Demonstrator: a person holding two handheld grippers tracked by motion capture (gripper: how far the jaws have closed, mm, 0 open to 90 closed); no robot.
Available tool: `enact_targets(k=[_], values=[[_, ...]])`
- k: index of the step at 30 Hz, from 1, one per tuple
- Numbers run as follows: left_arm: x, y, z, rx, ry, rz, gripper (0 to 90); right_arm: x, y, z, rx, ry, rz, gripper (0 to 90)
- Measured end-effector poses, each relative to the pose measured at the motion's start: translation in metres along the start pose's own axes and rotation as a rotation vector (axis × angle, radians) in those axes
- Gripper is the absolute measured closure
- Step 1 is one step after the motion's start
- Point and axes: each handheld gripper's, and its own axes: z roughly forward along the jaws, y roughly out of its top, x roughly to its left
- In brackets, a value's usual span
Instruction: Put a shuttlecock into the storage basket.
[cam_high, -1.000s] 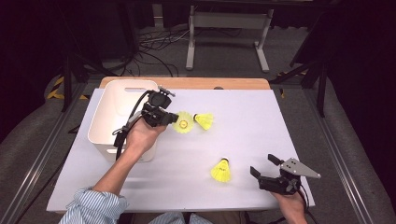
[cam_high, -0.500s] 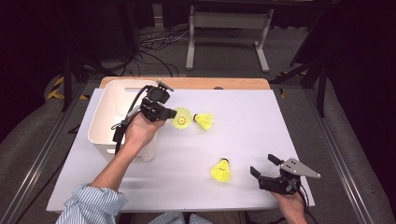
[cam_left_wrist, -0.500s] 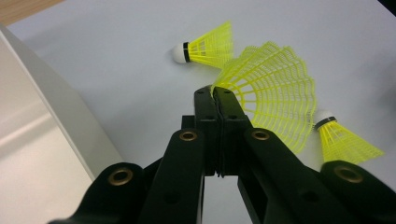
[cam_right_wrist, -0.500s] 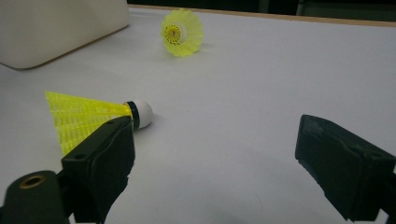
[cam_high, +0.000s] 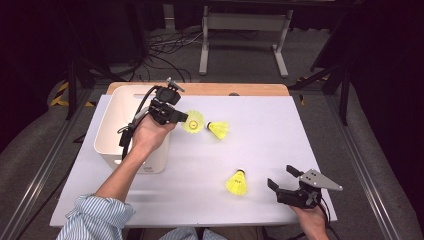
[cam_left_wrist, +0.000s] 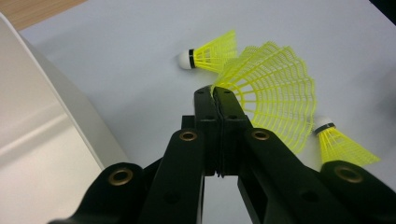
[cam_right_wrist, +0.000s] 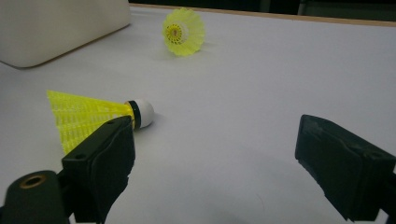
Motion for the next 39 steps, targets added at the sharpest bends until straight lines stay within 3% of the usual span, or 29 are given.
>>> enact_targets(k=[20, 39], values=[[0.012, 0.003, -0.009, -0.010, 0.016, -0.039, 89.5, 0.001, 0.000, 0.000, -0.003, 0.003, -0.006, 12.7], [0.022, 0.004, -0.028, -0.055, 0.033, -0.055, 89.5, 0.001, 0.000, 0.000, 0.001, 0.004, -0.005, 12.7]])
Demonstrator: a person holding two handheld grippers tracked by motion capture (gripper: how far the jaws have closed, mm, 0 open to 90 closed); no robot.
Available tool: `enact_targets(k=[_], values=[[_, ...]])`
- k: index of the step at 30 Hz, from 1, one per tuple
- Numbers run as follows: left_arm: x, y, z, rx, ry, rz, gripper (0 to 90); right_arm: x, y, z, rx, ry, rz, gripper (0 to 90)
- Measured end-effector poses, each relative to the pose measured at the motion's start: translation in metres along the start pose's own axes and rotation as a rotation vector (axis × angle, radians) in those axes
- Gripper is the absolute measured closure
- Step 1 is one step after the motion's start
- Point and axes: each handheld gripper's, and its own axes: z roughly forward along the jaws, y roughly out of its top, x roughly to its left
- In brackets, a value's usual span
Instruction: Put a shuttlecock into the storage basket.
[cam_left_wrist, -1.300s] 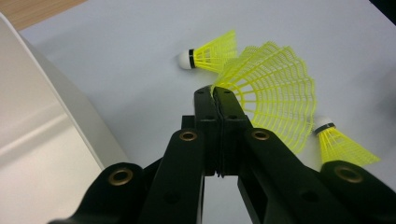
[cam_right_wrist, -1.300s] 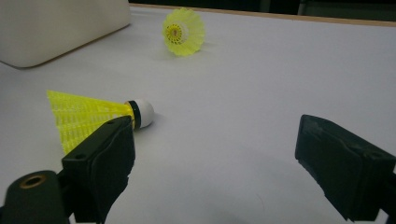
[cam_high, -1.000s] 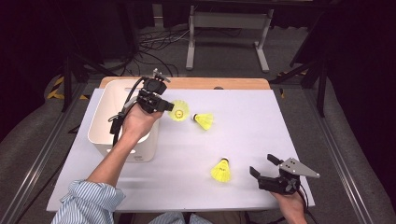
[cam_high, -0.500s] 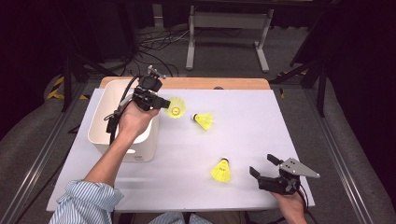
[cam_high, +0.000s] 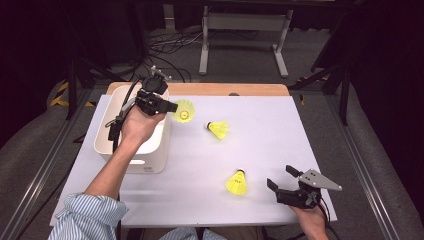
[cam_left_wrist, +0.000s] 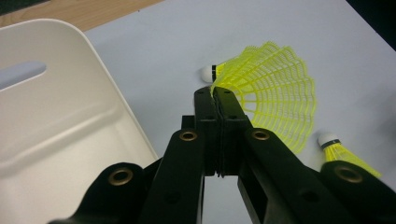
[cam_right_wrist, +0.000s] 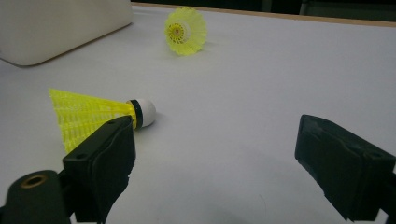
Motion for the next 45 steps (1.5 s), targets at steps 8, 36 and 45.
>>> enact_targets(k=[8, 36, 45], values=[[0.003, 0.001, -0.007, -0.011, 0.008, -0.006, 89.5, 0.000, 0.000, 0.000, 0.000, 0.000, 0.000, 12.7], [0.024, -0.007, -0.028, -0.050, 0.068, -0.047, 89.5, 0.000, 0.000, 0.000, 0.004, -0.003, 0.001, 12.7], [0.032, -0.010, -0.029, -0.049, 0.095, -0.064, 89.5, 0.000, 0.000, 0.001, 0.005, -0.003, 0.001, 12.8]])
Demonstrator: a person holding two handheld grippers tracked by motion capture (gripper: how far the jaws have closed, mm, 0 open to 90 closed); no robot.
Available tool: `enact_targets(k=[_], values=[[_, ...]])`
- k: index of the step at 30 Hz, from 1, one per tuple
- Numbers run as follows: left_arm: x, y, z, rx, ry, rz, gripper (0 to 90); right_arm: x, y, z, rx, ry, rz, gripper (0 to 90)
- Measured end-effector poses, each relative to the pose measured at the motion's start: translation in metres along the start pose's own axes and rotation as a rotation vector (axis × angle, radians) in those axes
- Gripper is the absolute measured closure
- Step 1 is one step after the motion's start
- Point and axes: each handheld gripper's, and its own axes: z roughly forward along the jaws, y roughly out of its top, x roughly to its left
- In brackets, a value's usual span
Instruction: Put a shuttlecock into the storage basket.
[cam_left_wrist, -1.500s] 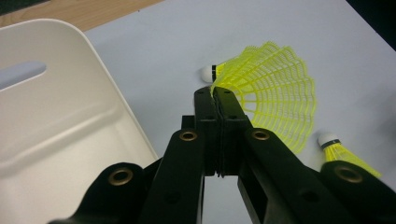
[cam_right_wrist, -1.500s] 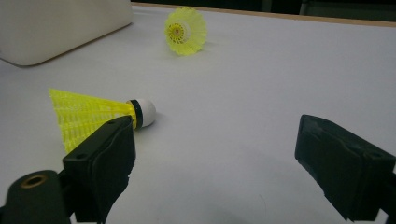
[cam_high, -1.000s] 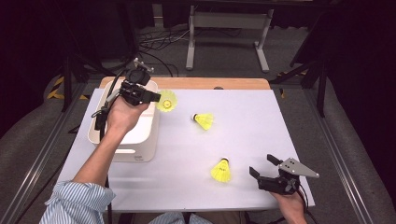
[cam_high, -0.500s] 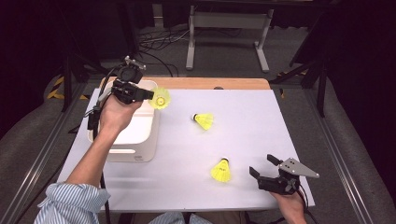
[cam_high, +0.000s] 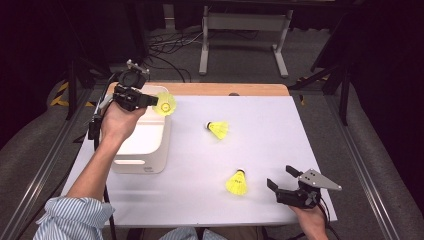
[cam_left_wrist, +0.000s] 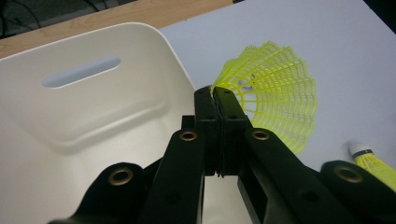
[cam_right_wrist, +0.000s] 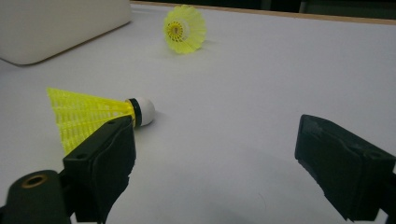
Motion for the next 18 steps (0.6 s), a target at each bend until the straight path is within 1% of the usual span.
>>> enact_targets(k=[3, 6, 18], values=[[0.003, -0.002, 0.000, 0.006, 0.007, -0.005, 89.4, 0.000, 0.000, 0.000, 0.000, 0.001, 0.001, 12.8], [0.006, -0.003, 0.000, 0.001, 0.013, -0.015, 89.5, 0.000, 0.000, 0.000, 0.000, 0.001, 0.001, 12.8], [0.021, -0.010, 0.006, 0.013, 0.037, -0.052, 89.4, 0.000, 0.000, 0.000, -0.002, -0.001, 0.001, 12.8]])
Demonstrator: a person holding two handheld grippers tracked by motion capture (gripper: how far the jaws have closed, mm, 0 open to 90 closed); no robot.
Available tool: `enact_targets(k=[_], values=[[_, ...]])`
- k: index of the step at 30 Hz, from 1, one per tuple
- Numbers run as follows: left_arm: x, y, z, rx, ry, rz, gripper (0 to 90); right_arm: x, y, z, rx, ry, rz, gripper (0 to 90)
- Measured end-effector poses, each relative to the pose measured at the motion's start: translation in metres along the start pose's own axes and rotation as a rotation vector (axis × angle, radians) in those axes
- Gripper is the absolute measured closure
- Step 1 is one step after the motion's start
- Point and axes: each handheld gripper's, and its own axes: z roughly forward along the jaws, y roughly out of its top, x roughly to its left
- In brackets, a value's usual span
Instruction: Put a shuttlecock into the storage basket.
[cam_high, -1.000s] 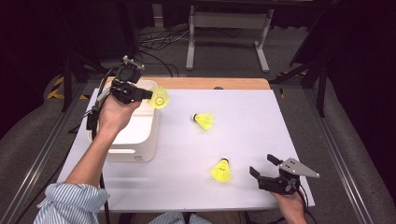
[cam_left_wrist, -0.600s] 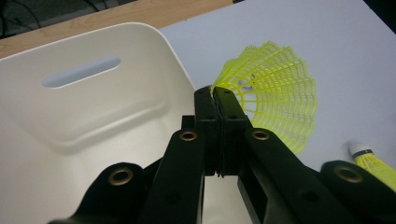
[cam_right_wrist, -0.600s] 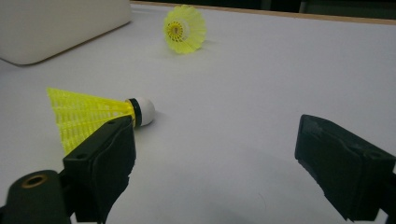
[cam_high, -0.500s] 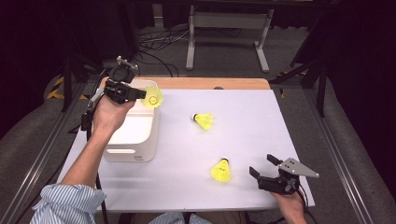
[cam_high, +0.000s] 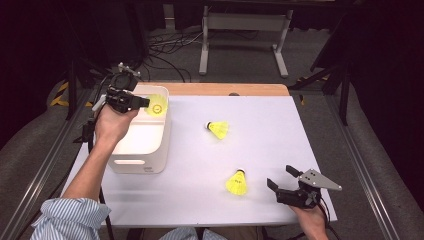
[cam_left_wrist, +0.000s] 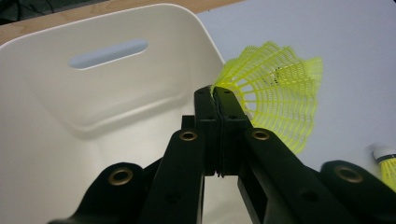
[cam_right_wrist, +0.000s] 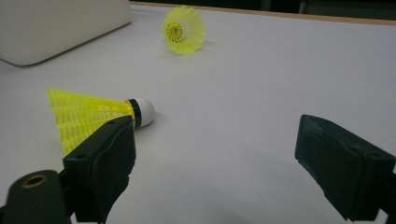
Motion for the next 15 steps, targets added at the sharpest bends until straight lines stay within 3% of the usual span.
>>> enact_targets(k=[15], values=[[0.018, -0.008, 0.011, 0.017, 0.025, -0.047, 89.4, 0.000, 0.000, 0.001, 0.001, 0.004, -0.001, 12.8]])
